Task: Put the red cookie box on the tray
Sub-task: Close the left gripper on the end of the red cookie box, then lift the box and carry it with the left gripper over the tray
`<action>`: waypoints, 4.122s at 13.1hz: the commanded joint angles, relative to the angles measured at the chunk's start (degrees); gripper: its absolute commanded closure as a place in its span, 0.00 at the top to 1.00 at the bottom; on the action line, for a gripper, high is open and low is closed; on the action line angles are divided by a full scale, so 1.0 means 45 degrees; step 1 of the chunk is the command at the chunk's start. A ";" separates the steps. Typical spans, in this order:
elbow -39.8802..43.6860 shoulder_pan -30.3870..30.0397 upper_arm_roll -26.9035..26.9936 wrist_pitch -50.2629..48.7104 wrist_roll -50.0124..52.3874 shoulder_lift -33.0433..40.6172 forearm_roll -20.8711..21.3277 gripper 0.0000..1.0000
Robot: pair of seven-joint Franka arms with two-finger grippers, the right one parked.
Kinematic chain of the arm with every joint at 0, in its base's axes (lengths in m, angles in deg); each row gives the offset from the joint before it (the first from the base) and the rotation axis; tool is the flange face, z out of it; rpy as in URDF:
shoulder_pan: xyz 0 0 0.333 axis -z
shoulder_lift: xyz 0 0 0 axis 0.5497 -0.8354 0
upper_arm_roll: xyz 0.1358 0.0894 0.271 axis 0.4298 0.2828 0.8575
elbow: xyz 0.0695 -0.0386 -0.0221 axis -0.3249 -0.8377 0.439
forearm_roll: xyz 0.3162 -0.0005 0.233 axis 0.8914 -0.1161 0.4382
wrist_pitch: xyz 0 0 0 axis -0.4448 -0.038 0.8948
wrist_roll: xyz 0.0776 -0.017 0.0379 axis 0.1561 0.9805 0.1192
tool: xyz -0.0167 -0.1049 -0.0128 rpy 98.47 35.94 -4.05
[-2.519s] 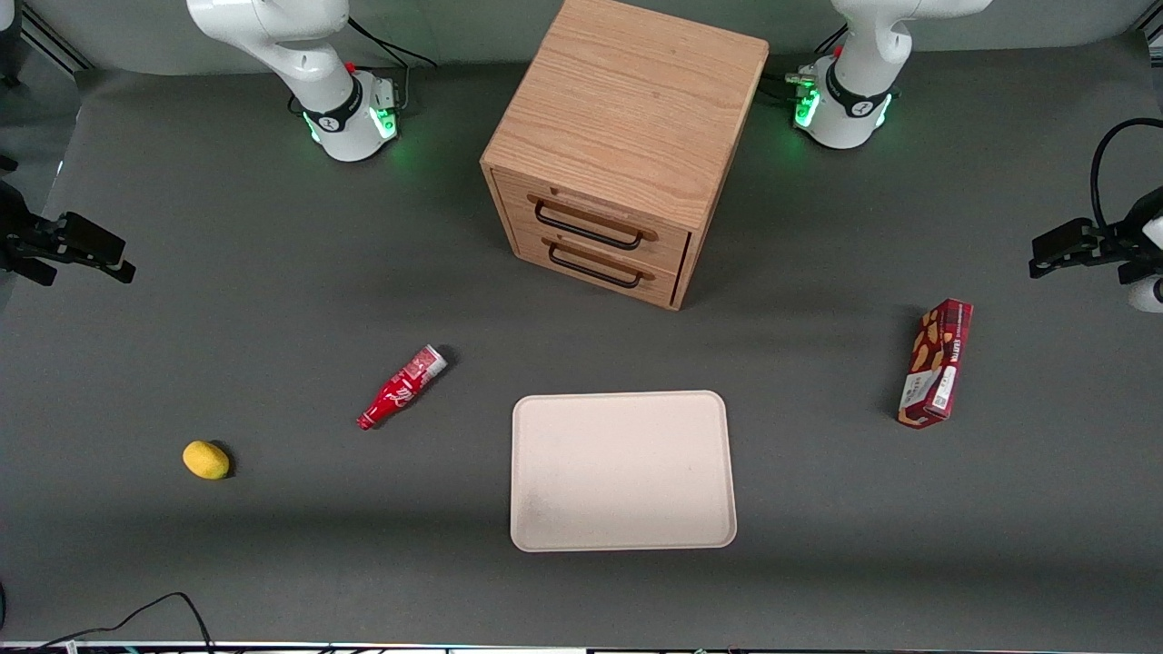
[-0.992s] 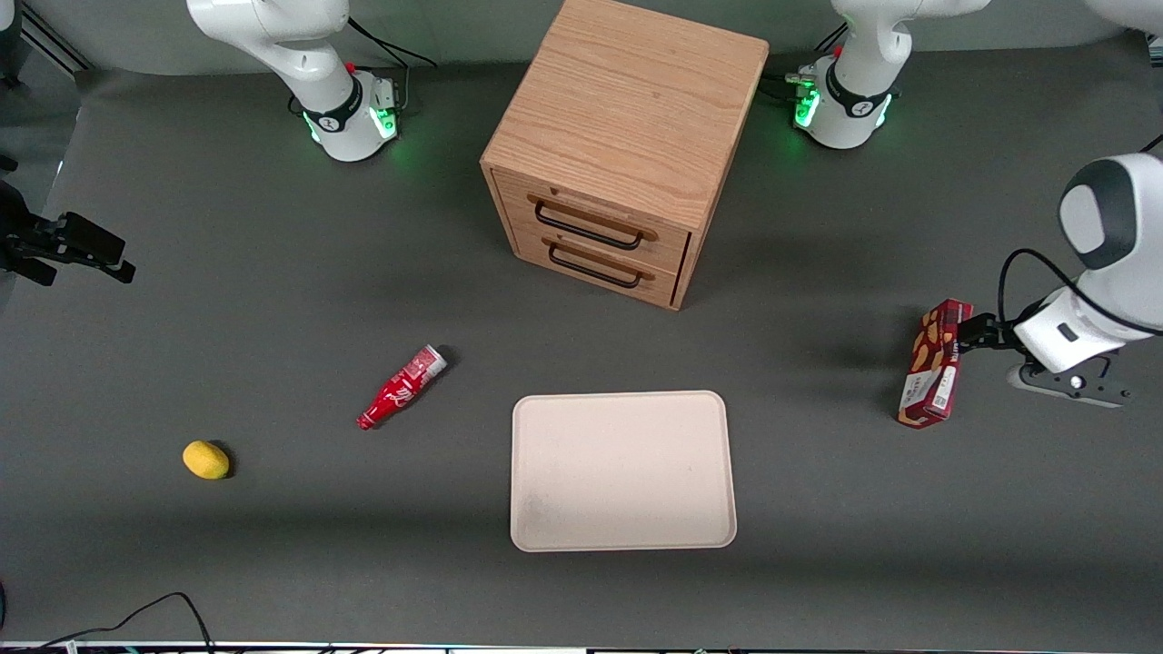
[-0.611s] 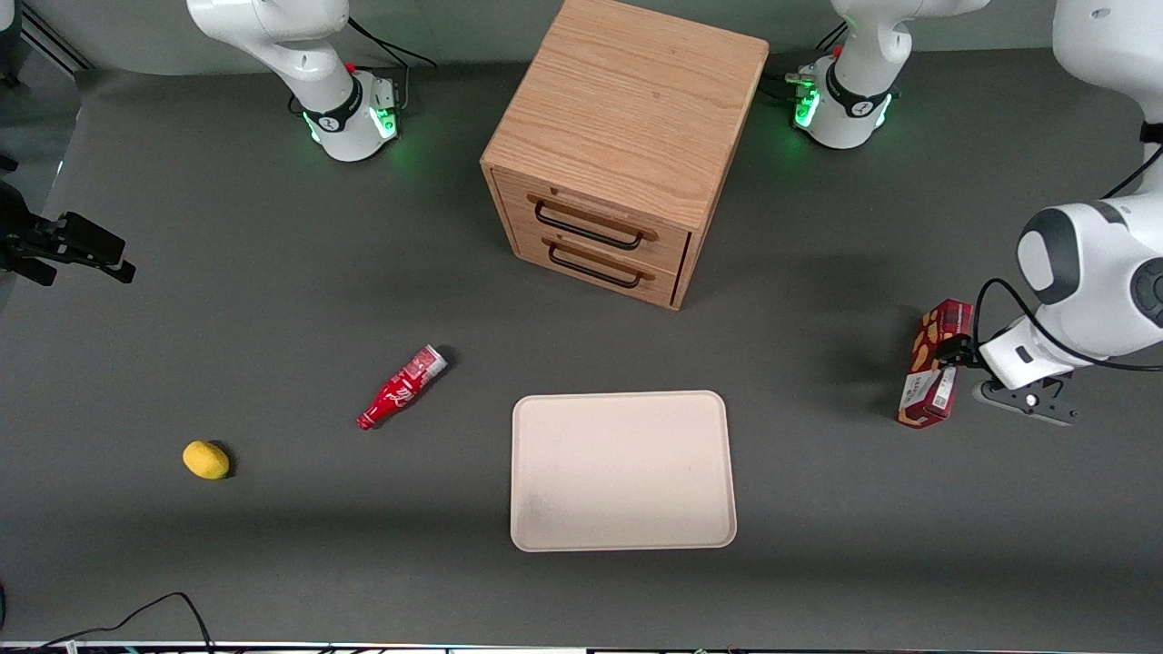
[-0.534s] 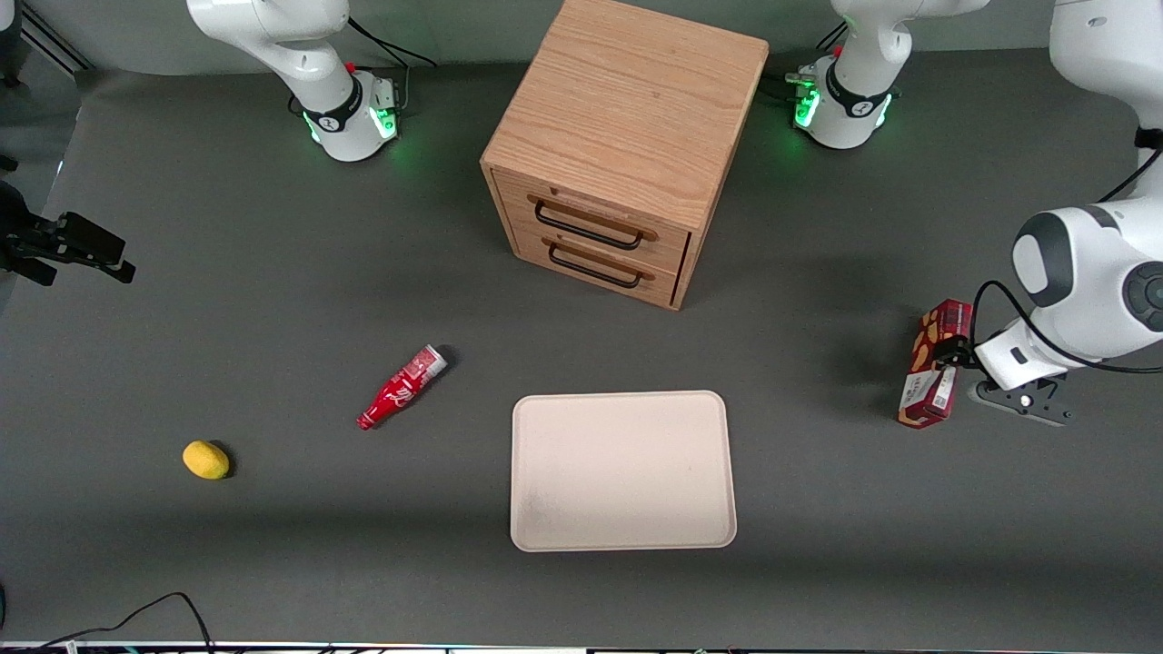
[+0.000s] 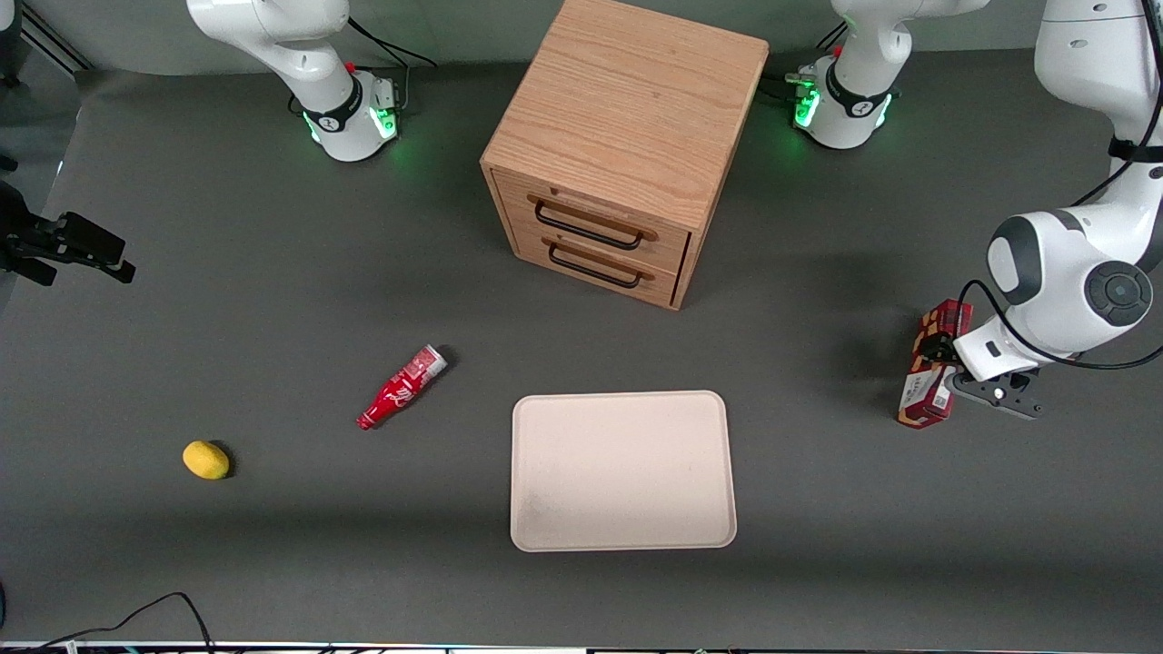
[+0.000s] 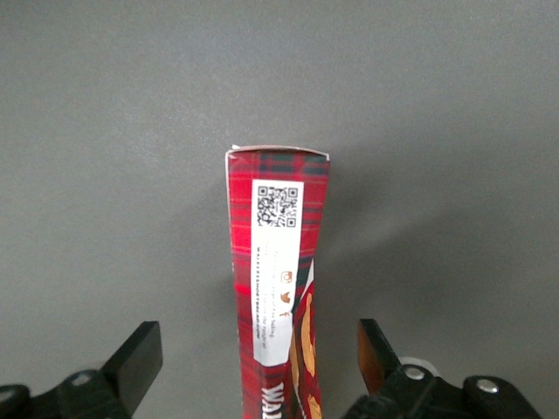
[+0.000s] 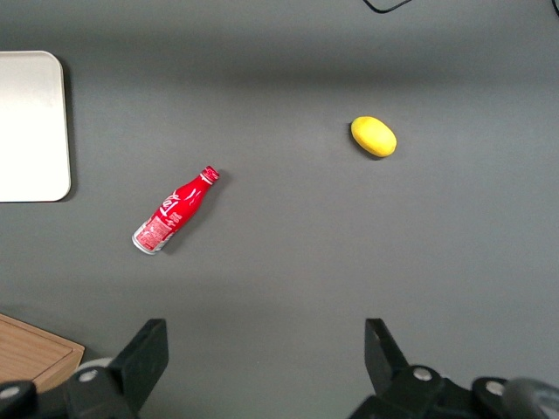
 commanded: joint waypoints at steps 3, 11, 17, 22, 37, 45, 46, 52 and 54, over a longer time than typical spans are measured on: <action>-0.0579 -0.0021 -0.0029 0.0831 -0.0346 0.0002 -0.0324 1.00; -0.0698 -0.0060 -0.0068 0.0872 -0.0619 0.0002 -0.0540 0.00; -0.0621 -0.0060 -0.0068 0.0814 -0.0736 0.0099 -0.0579 0.00; 0.0897 -0.0041 -0.0029 -0.2124 -0.0679 0.1249 -0.0598 0.00; 0.8751 0.0604 -0.2366 -1.0593 0.5265 0.0846 -0.0618 0.00; 1.4652 0.2888 -0.4228 -0.9330 1.1760 -0.4330 -0.0462 0.00; 1.4653 0.3044 -0.4228 -0.8646 1.1879 -0.4662 -0.0230 0.00; 1.4692 0.4548 -0.3077 -0.5635 1.2584 -0.6792 0.0905 0.00; 1.4692 0.4588 -0.3057 -0.5146 1.2293 -0.7320 0.1313 0.00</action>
